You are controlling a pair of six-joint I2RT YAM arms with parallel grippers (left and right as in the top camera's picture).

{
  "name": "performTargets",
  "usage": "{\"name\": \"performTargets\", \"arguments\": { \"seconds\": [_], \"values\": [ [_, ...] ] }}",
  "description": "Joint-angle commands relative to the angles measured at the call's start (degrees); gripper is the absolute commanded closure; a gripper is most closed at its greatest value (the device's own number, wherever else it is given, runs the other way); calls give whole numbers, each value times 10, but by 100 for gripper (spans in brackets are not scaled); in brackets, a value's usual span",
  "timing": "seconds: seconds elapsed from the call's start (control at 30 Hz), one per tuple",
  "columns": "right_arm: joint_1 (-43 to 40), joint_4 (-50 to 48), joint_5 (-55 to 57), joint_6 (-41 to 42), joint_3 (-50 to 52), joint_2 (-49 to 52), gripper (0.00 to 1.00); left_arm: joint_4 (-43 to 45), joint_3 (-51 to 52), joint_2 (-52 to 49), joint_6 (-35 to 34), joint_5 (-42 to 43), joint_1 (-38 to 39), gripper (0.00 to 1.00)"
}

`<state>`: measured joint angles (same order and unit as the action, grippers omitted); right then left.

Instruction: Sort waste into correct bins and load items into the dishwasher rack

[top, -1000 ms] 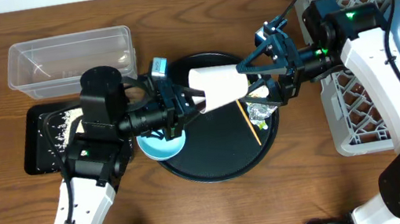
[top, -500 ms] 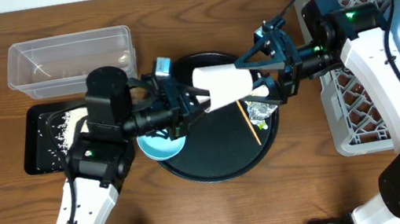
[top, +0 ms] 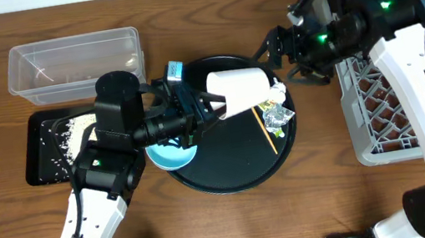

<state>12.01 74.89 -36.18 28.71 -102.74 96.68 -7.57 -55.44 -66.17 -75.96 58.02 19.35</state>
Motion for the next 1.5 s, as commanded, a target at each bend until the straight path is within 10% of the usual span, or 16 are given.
{"name": "performTargets", "arguments": {
  "seconds": [0.0, 0.23, 0.43, 1.03, 1.47],
  "values": [
    [-12, -9, 199, 91, -48, -39, 5, -1, -8, 2, 20, 0, 0, 93],
    [-95, -177, -204, 87, -87, -49, 1, 43, -6, 3, 28, 48, -4, 94],
    [-97, -338, -425, 196, -85, -33, 1, 371, -6, 7, -133, 127, -17, 94],
    [24, -312, -429, 254, -85, -33, 1, 426, -6, -16, -197, 110, -34, 94],
    [31, -114, -370, 99, -84, -33, 1, 426, -6, -23, -197, 131, -80, 94]
  ]
}}
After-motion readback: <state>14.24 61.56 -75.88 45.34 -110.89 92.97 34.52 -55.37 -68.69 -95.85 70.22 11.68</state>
